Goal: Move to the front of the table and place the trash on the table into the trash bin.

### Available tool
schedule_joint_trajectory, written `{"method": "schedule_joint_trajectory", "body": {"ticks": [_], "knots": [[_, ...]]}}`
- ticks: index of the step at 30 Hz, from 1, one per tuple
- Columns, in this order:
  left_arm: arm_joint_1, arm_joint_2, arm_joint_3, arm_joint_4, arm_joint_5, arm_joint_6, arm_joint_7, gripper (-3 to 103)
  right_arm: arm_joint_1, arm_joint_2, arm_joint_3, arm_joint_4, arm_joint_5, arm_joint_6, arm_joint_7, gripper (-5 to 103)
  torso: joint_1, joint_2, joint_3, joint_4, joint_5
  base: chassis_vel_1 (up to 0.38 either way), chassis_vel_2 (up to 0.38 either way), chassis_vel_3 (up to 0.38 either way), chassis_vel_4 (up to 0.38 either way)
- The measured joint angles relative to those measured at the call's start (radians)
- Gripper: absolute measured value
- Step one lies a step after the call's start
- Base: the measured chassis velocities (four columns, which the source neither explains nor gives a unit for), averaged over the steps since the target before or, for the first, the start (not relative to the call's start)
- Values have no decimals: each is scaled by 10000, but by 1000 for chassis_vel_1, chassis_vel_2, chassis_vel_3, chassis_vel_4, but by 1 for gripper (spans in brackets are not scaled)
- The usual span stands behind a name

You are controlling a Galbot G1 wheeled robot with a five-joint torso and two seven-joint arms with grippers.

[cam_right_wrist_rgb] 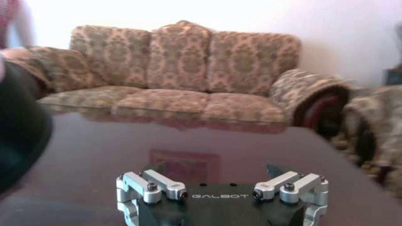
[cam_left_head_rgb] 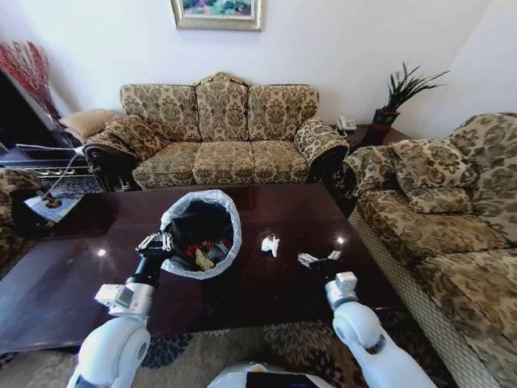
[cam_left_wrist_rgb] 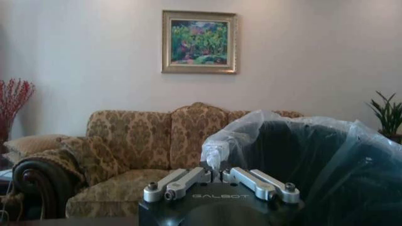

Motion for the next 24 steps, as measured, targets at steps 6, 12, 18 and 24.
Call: {"method": "schedule_joint_trajectory", "body": {"ticks": [6,12,18,24], "knots": [[-314,170,-125,519,-38,108,-278,4,2206,136,-1840,-1908,1114,375,30,100,18,-7,8,6,-2,0,0,0,0],[-940,575,-191,1243,-427,420,-482,4,3820,918,-3096,-3886,1777,367,294,100,9,-7,5,2,-3,0,0,0,0],[-1219,1022,-197,1544,-842,594,-605,4,4268,1480,-3221,-4798,2243,169,258,100,11,-7,5,0,-4,0,0,0,0],[-1379,1301,-197,1771,-1055,608,-636,4,4480,1787,-3188,-5255,2614,-139,-46,100,10,-6,3,3,0,0,0,0,0]]}}
